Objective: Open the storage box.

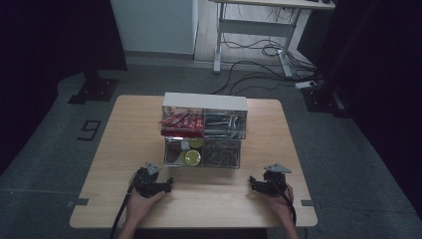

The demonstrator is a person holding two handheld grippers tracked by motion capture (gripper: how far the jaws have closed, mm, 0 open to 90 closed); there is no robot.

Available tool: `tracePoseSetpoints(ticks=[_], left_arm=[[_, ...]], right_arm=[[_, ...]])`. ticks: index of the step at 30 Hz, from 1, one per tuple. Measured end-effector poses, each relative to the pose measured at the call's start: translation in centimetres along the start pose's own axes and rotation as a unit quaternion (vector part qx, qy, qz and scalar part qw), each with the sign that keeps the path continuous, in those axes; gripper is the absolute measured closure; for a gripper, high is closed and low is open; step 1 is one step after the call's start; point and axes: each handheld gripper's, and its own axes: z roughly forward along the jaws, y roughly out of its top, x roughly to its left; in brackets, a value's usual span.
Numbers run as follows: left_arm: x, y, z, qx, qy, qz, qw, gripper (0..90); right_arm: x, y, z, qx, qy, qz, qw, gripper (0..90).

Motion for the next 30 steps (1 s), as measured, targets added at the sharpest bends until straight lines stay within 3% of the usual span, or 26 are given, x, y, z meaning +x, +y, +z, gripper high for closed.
tracePoseSetpoints(ticks=[11, 16, 22, 30], left_arm=[[0.4, -0.6, -0.6, -0.003, 0.004, -0.006, 1.0, 18.2], [0.7, -0.9, -0.9, -0.012, 0.023, -0.03, 0.9992, 24.8], [1.3, -0.8, -1.3, -0.01, 0.023, -0.041, 0.9988, 29.0], [2.7, -0.9, -2.5, -0.026, 0.044, -0.07, 0.9962, 41.2]], right_arm=[[0.0, 0.0, 0.0, 0.0, -0.003, 0.003, 1.0, 17.6], [0.0, 0.0, 0.0, 0.0, -0.004, 0.004, 1.0, 17.6], [0.0, 0.0, 0.0, 0.0, -0.004, 0.004, 1.0, 17.6], [0.0, 0.0, 0.0, 0.0, -0.003, 0.004, 1.0, 17.6]])
